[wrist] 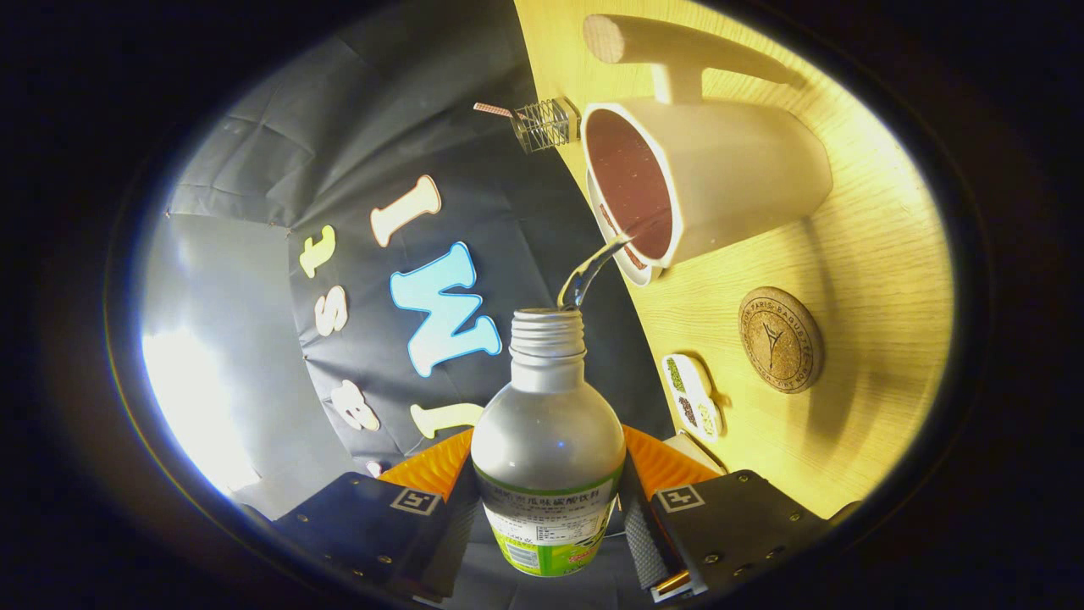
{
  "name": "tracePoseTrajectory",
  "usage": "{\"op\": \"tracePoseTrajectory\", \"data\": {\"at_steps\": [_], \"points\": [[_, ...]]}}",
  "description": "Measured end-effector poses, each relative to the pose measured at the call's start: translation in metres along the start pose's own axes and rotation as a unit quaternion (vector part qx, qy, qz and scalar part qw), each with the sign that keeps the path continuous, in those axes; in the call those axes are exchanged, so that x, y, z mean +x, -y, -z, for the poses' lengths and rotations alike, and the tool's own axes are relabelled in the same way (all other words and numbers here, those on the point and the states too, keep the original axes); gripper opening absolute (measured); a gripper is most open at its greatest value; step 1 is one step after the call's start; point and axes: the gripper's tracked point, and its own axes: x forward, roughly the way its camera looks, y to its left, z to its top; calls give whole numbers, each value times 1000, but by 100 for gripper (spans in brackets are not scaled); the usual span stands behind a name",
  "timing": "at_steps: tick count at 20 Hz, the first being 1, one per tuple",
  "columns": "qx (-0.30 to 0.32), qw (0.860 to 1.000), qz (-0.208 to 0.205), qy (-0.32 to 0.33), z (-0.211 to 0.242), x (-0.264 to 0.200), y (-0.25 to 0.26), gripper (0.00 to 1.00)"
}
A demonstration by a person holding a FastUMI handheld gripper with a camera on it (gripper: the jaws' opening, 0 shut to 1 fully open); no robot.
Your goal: Take the bottle from table, then pour the juice into the cup, finally place the bottle on the coaster
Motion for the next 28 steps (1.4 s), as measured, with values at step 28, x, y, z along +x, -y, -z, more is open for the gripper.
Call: {"op": "tracePoseTrajectory", "data": {"at_steps": [28], "points": [[113, 992, -14, 49, -30, 7, -26, 77]]}}
